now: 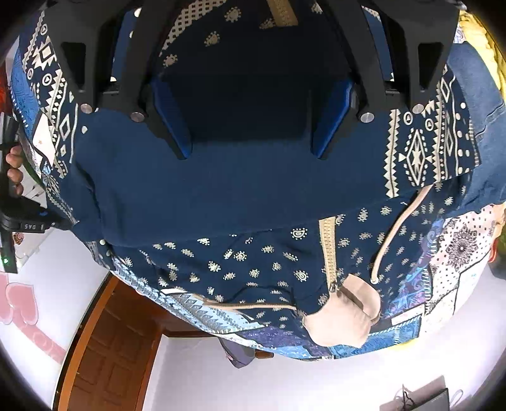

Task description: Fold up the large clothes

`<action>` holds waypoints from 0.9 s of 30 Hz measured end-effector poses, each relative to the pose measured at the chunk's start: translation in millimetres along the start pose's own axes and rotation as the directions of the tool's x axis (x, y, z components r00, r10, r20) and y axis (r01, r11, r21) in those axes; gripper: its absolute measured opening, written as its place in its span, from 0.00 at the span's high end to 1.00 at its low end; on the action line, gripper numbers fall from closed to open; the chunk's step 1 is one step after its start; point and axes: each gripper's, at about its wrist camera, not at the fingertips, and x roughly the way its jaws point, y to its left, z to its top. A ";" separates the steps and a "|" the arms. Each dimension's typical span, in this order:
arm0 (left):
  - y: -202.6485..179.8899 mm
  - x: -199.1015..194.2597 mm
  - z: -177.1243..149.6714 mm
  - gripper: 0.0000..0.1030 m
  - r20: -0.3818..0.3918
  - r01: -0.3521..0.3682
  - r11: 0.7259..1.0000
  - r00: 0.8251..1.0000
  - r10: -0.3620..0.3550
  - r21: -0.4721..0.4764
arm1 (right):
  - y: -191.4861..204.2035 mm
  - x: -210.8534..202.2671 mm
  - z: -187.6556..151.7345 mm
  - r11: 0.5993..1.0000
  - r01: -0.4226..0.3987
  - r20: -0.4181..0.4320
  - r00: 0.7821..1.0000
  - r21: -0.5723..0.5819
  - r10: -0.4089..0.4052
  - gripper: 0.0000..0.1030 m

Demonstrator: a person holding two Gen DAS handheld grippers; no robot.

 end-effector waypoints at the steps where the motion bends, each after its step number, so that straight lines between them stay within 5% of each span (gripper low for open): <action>1: 0.2 -4.2 -0.4 0.23 0.009 0.002 1.000 1.000 -0.002 -0.002 | 1.5 -6.2 0.1 1.000 0.004 0.016 1.000 -0.011 -0.004 0.92; 8: 7.8 -37.9 -0.6 0.23 0.073 -0.010 1.000 0.997 0.012 -0.025 | 32.6 -79.3 5.1 0.994 -0.054 0.164 0.984 -0.091 0.069 0.93; 15: 24.3 -81.2 -6.4 0.23 0.152 -0.007 0.998 0.988 0.016 -0.057 | 117.6 -158.3 -5.2 0.953 -0.123 0.273 0.941 -0.276 0.201 0.93; 22: 47.9 -120.7 -19.5 0.23 0.215 -0.010 0.997 0.976 0.027 -0.081 | 215.1 -144.8 -38.8 0.892 -0.207 0.166 0.941 -0.401 0.293 0.93; 27: 67.2 -142.2 -34.7 0.23 0.245 -0.053 0.996 0.967 0.070 -0.077 | 270.8 -84.4 -77.0 0.873 -0.274 -0.021 0.957 -0.405 0.290 0.93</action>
